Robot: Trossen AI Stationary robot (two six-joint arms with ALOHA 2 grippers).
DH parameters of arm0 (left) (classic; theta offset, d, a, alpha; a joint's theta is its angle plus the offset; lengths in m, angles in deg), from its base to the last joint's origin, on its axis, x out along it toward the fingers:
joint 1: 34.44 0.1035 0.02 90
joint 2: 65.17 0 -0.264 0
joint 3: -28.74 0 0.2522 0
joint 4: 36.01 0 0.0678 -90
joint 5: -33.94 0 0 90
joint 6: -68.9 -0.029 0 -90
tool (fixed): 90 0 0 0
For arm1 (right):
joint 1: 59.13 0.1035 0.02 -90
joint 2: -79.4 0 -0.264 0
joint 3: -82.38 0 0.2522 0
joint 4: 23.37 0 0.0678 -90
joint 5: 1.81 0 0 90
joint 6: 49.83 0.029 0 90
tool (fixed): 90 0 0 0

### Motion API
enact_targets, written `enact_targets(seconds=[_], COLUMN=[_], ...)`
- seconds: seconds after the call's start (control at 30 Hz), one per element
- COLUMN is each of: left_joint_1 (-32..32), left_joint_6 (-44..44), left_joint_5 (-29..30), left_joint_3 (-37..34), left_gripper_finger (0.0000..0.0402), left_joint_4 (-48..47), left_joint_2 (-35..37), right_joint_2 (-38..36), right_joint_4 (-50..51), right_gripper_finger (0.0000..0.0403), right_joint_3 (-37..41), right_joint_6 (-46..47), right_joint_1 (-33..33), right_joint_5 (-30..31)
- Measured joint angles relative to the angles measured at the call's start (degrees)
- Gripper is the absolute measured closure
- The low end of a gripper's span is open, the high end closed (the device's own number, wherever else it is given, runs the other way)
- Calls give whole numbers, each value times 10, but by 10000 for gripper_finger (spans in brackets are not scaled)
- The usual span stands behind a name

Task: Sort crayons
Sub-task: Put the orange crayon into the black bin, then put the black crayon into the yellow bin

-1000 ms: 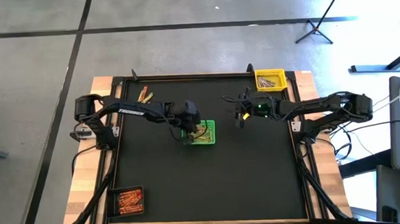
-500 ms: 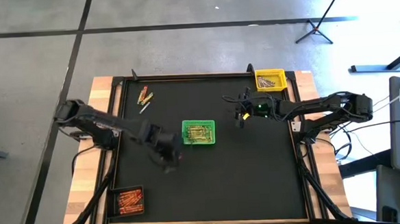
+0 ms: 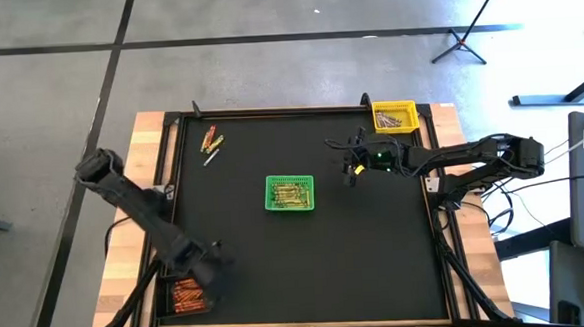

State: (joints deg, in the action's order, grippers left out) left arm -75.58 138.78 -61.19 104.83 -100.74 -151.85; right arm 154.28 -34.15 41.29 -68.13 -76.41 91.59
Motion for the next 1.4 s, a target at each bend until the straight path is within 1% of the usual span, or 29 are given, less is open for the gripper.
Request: enact_targets(seconds=[0.2,0.33,0.4,0.53,0.63,0.73,0.83,0.93,1.07,1.13,1.2,1.3,1.4], left_joint_1=[-98,-148,-159,-172,-170,-137,-98,-49,30,76,128,213,306], left_joint_6=[127,163,185,204,211,209,169,97,20,-18,-62,-126,-202], left_joint_5=[-2,43,50,-5,-1,4,40,98,205,269,309,339,342], left_joint_3=[0,-6,-18,-36,-38,-38,-38,-38,-38,-38,-38,-38,-38], left_gripper_finger=[391,379,368,336,311,298,295,295,295,297,301,304,305], left_joint_4=[0,-4,-7,-6,-6,-6,-5,-6,-43,-75,-108,-149,-161], left_joint_2=[0,-4,-4,-4,-3,-2,10,30,66,80,90,97,96], right_joint_2=[0,0,0,0,0,0,0,0,0,0,0,0,0], right_joint_4=[0,0,1,4,4,5,5,6,6,6,6,6,6], right_gripper_finger=[212,212,212,212,212,212,212,212,212,212,212,212,212], right_joint_3=[0,0,0,0,0,0,0,0,0,0,0,0,0], right_joint_6=[11,15,16,16,16,15,15,15,15,15,15,13,-2], right_joint_1=[0,0,0,0,0,0,0,0,0,0,0,0,0], right_joint_5=[0,0,0,0,0,0,0,0,0,0,0,0,0])
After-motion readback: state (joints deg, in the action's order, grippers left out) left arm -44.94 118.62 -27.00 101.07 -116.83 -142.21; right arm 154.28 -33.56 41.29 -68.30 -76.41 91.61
